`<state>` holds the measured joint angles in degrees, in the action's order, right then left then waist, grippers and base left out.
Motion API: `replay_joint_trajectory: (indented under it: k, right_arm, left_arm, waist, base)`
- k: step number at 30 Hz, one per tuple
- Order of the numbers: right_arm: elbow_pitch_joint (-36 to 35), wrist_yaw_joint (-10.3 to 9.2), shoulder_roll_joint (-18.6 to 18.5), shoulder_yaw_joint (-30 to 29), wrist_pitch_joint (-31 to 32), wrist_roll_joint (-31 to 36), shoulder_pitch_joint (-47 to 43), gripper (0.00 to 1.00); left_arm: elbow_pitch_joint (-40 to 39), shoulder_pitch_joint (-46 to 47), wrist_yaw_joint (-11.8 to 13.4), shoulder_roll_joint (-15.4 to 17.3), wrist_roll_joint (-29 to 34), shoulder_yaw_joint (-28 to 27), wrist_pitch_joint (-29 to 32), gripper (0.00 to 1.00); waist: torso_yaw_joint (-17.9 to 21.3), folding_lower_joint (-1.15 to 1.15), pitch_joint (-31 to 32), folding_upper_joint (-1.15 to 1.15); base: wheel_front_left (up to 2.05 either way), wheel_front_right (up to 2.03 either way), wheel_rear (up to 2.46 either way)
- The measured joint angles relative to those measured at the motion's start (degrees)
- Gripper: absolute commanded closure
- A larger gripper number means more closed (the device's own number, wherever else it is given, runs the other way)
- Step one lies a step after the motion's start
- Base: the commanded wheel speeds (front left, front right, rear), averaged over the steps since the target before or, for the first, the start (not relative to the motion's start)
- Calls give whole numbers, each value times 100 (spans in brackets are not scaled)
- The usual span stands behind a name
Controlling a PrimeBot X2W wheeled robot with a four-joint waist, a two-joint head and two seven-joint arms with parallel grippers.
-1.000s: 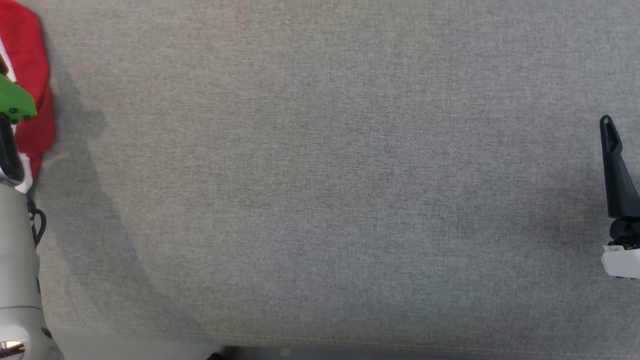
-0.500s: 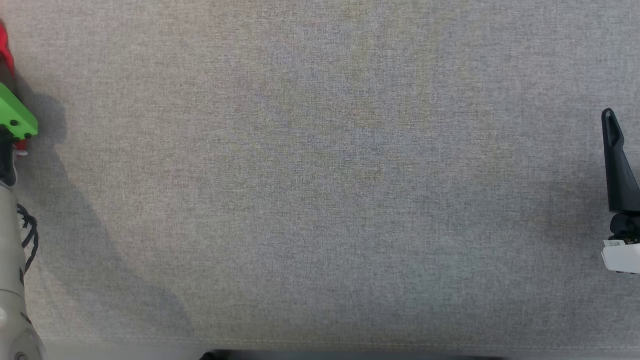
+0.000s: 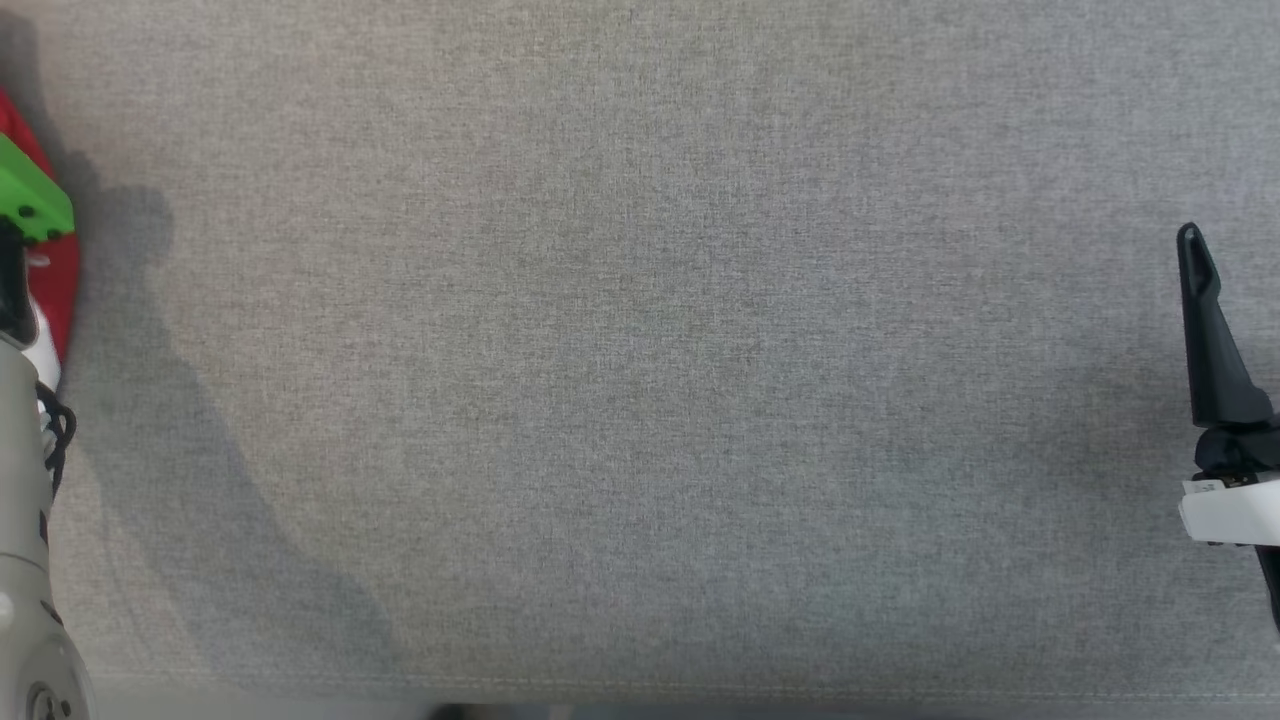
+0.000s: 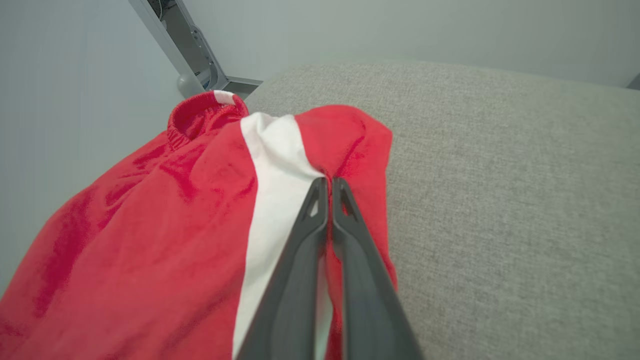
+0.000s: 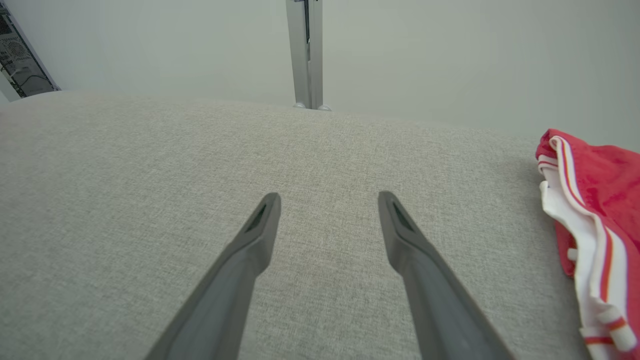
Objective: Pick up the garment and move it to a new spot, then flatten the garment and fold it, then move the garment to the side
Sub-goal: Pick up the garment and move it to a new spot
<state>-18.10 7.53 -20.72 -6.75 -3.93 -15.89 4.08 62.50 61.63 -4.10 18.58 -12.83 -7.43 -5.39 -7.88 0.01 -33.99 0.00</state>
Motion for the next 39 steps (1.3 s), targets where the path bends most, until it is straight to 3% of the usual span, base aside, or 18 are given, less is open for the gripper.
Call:
replay_joint_trajectory:
  k: [8, 16, 24, 30, 39]
  right_arm:
    - [380, -1, 226, 233, -222, -23, 98, 0]
    - [937, 0, 566, 487, -560, -68, 208, 0]
    - [1450, -1, 882, 672, -848, -119, 280, 0]
    - [1794, -1, 1048, 764, -1001, -163, 355, 0]
    - [2078, -1, 1221, 850, -1088, -210, 446, 0]
  left_arm:
    - [-354, 315, -102, 138, 109, 190, -611, 100]
    - [-1163, 665, -202, 143, 298, 611, -683, 100]
    - [-2371, 779, -269, -111, 390, 1138, -252, 100]
    - [-3301, 773, -300, -510, 392, 1700, 223, 100]
    - [-3878, 112, -321, -1040, 157, 2421, 511, 100]
  waist:
    - [90, 0, 368, 0]
    - [392, 0, 781, 0]
    - [894, -1, 1086, 0]
    - [1371, -1, 1273, 0]
    - [1922, -1, 1502, 0]
  base:
    - [0, 0, 0]
    - [0, 0, 0]
    - [0, 0, 0]
    - [0, 0, 0]
    - [0, 0, 0]
